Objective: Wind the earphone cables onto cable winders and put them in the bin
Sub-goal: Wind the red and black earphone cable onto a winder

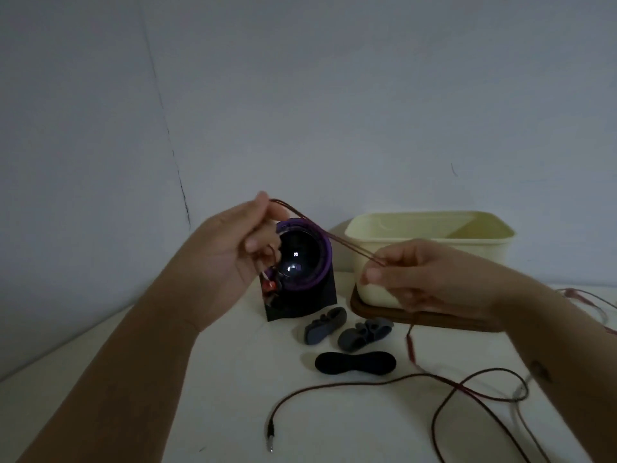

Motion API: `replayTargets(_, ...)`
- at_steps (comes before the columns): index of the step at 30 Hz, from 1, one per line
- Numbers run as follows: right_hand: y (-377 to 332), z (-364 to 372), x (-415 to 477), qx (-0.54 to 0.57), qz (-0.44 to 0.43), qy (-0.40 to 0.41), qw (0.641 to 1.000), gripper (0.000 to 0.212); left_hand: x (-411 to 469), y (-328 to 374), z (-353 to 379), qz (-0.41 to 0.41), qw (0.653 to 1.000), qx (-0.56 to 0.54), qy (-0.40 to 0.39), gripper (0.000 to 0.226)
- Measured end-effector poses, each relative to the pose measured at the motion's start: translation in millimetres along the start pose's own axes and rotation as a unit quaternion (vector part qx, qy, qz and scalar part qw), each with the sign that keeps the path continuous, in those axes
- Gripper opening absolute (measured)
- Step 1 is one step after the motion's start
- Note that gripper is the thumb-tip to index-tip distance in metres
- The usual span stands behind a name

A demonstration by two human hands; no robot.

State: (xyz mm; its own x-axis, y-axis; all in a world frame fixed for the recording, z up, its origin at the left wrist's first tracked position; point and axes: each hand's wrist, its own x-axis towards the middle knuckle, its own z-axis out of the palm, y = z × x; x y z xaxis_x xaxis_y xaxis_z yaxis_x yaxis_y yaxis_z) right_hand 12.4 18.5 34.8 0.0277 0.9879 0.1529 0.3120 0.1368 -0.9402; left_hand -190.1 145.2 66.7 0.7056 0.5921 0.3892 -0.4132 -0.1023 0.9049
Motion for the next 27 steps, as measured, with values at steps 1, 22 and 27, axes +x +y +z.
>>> replayTargets(1,-2,-7,-3,-0.027,0.001,0.029,0.999,0.031,2,0,-6,0.003,1.0,-0.014,0.024,0.034)
replayTargets(22,-29,0,-12,-0.262,-0.095,0.16,0.947,0.016,25,-94,-34,-0.138,0.777,0.607,-0.093,0.008)
replayTargets(27,-33,7,-12,-0.274,-0.109,0.13,0.947,0.013,58,-106,7,-0.124,0.728,0.659,-0.14,0.024)
